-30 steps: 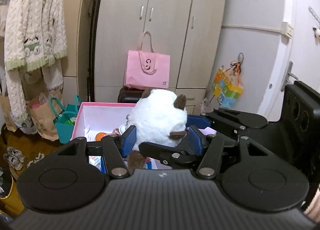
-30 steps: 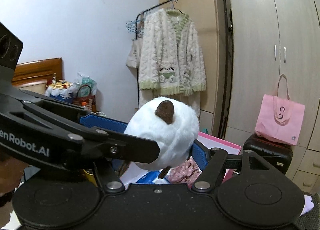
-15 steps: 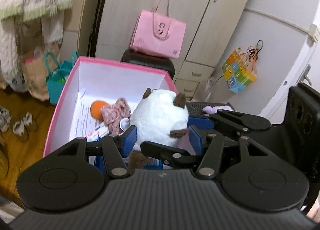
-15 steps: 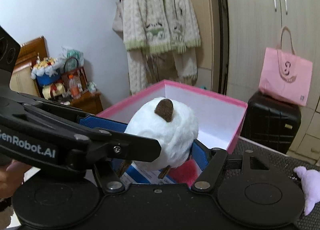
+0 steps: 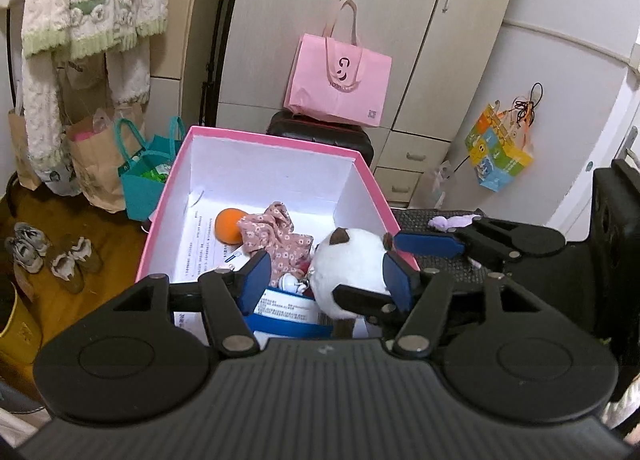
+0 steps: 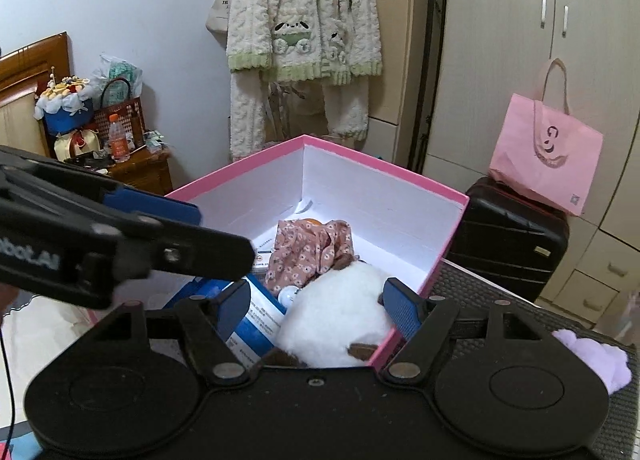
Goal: Organize soft objects
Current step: 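Lower the cat plush into the box and open the left tool, then move the open left tool from the box to the lilac plush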
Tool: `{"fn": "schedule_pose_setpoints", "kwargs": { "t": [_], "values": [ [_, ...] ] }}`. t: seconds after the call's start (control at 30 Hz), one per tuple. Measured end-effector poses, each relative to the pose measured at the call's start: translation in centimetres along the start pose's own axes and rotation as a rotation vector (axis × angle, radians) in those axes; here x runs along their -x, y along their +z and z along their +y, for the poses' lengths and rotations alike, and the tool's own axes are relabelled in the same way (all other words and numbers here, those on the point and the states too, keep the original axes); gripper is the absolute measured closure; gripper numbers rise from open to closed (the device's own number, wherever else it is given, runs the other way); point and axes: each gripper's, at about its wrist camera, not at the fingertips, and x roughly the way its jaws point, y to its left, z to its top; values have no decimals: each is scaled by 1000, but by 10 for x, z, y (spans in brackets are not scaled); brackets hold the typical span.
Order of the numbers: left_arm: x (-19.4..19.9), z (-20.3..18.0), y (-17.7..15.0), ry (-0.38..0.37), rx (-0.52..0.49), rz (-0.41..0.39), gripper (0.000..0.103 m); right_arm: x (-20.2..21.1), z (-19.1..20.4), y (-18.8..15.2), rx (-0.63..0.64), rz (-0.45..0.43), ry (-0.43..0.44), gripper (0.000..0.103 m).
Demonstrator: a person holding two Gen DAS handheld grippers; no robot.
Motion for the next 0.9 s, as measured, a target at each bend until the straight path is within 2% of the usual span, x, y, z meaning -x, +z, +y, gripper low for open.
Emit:
{"fn": "schedule_pose_setpoints", "kwargs": {
  "t": [0.3,0.57,0.7,0.9],
  "values": [
    [42,-18,-8,-6,-91,-8,38,40,18,-3,63,-26,-18,25],
    [77,-38,-22,-7,-183,-25,33,80,32,-13,110,-35,4,25],
    [88,-51,-31,-25,-222,-12,32,97,29,-22,92,-27,39,25],
    [98,-72,-40,-58,-288,18,27,128,15,-42,67,-31,46,24]
  ]
}}
